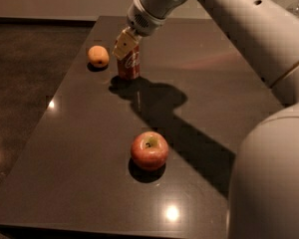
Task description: Move coke can near orange
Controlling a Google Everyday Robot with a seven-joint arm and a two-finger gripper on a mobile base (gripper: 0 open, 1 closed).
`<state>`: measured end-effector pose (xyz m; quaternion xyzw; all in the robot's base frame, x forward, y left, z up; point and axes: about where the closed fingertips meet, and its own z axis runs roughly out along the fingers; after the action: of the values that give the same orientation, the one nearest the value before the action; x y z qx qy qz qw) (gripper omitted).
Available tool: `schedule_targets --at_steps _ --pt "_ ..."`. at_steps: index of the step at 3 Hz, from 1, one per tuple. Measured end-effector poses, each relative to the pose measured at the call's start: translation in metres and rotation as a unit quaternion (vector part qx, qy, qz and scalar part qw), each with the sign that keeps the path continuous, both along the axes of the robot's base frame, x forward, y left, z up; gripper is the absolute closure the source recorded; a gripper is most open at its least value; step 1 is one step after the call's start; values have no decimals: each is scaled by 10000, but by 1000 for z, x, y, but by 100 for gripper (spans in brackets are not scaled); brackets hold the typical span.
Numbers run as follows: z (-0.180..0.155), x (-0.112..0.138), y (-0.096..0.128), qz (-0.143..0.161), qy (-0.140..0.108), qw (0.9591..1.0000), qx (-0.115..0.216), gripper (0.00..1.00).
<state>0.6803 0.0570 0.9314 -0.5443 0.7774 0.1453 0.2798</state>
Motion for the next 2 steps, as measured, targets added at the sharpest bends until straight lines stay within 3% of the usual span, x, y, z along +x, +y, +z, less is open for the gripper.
schedule_targets --at_steps 1,2 --pt "-6 11 12 68 7 9999 -83 87" --pt "-12 19 19 127 24 9999 -113 62"
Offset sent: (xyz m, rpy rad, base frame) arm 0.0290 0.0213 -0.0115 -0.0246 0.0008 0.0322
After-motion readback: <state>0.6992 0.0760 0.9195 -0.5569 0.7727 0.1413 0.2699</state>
